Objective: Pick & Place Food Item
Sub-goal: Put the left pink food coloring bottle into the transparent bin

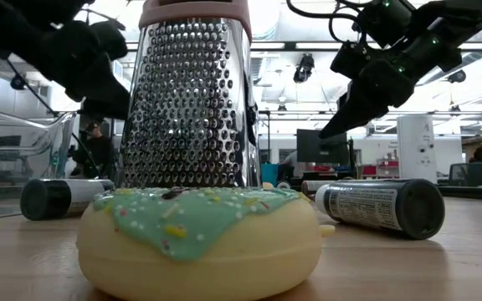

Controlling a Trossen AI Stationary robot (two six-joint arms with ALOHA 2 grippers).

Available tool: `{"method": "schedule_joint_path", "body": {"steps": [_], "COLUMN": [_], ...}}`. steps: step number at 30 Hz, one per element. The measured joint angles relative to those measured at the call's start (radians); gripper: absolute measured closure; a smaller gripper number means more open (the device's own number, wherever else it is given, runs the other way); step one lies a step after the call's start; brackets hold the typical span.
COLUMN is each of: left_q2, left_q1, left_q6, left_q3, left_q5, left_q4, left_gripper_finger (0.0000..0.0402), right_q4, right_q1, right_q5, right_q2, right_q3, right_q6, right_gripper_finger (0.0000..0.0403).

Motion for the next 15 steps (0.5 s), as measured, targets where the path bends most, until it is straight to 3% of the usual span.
{"method": "schedule_joint_path", "body": {"steps": [10,15], "left_q2": [0.139,0.139], "left_q1": [0.001,0.001], "left_q6": [-0.028,0.039], "left_q3": [0.291,0.347], "left_q5": [-0.101,-0.113], "left_q4": [-0.619,-0.801], "left_gripper_finger": [0.0195,0.0195], "right_q4": [-0.017,-0.015], "right_q1": [0.0,0.0], "right_q5": [0.0,0.0], "right_q2": [-0.002,-0.003], "right_q3": [-0.049,-0.059], "right_q6": [0.019,0.023], "right_gripper_finger": [0.0184,0.0184]}}
